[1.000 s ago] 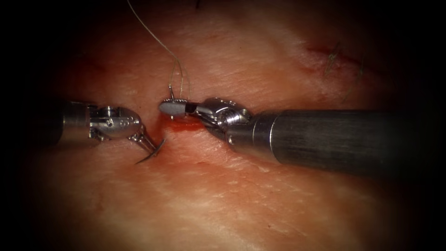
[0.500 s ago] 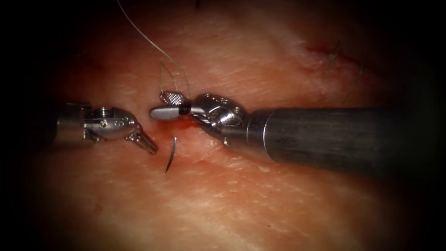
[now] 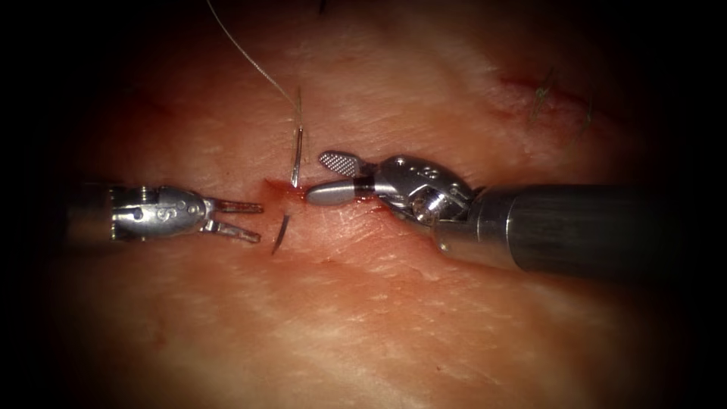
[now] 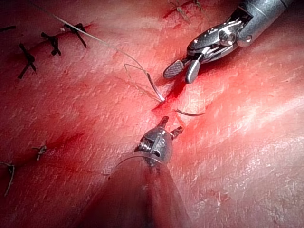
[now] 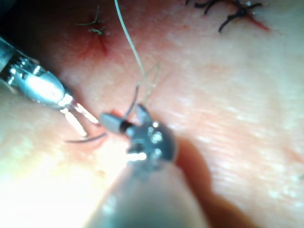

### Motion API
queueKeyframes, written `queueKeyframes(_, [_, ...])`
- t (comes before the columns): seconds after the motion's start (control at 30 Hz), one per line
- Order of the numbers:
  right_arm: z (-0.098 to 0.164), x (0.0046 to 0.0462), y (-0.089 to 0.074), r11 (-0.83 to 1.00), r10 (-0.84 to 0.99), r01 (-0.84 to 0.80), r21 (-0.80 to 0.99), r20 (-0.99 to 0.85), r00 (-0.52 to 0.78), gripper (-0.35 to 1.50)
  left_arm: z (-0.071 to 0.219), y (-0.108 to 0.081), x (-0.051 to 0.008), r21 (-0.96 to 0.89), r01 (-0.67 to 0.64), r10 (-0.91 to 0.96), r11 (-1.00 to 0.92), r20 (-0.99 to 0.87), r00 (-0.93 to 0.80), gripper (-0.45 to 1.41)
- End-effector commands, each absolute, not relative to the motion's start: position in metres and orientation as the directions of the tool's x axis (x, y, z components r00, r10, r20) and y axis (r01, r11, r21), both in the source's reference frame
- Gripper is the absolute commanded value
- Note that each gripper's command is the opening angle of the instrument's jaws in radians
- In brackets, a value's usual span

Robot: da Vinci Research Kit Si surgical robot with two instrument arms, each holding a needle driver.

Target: Wound Closure

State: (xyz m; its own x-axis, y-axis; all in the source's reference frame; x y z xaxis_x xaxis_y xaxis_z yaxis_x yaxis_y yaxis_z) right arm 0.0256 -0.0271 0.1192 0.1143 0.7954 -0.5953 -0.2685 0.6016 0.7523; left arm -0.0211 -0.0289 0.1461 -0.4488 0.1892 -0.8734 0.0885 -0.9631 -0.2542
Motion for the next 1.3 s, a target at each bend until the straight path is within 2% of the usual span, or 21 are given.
queueKeyframes(0.03, [0.1196, 0.0254, -0.0271, 0.601, 0.797, -0.268, 0.753, -0.59, 0.131, 1.3, 0.1468, -0.0294, -0.0217, -0.237, 0.101, 0.17, -0.966, -0.882, -0.44, 0.42])
queueKeyframes(0.07, [0.1195, 0.0252, -0.0271, 0.602, 0.797, -0.268, 0.752, -0.588, 0.141, 1.3, 0.1468, -0.0295, -0.0217, -0.227, 0.105, 0.16, -0.968, -0.884, -0.44, 0.47])
queueKeyframes(0.1, [0.1195, 0.0247, -0.0272, 0.605, 0.796, -0.252, 0.756, -0.585, 0.156, 1.3, 0.1468, -0.0296, -0.0217, -0.191, 0.116, 0.123, -0.975, -0.892, -0.436, 0.62])
queueKeyframes(0.13, [0.1195, 0.0246, -0.0273, 0.605, 0.796, -0.247, 0.757, -0.585, 0.157, 1.3, 0.1468, -0.0295, -0.0217, -0.18, 0.118, 0.112, -0.976, -0.893, -0.436, 0.66])
queueKeyframes(0.67, [0.1199, 0.0209, -0.0271, 0.61, 0.792, -0.24, 0.755, -0.587, 0.166, 1.26, 0.1464, -0.0287, -0.0237, -0.128, 0.11, 0.075, -0.986, -0.915, -0.397, 0.59])
queueKeyframes(1.07, [0.1204, 0.0212, -0.0278, 0.616, 0.788, -0.245, 0.749, -0.593, 0.166, 1.26, 0.1466, -0.0283, -0.0266, -0.129, 0.137, 0.068, -0.982, -0.923, -0.38, 0.56])
queueKeyframes(1.13, [0.1205, 0.0214, -0.0281, 0.617, 0.786, -0.245, 0.748, -0.595, 0.166, 1.26, 0.1467, -0.0283, -0.0266, -0.131, 0.145, 0.068, -0.981, -0.925, -0.375, 0.44])
queueKeyframes(1.3, [0.1206, 0.0216, -0.0286, 0.62, 0.784, -0.247, 0.745, -0.597, 0.166, 1.25, 0.1467, -0.0283, -0.026, -0.13, 0.168, 0.061, -0.977, -0.93, -0.363, -0.45])
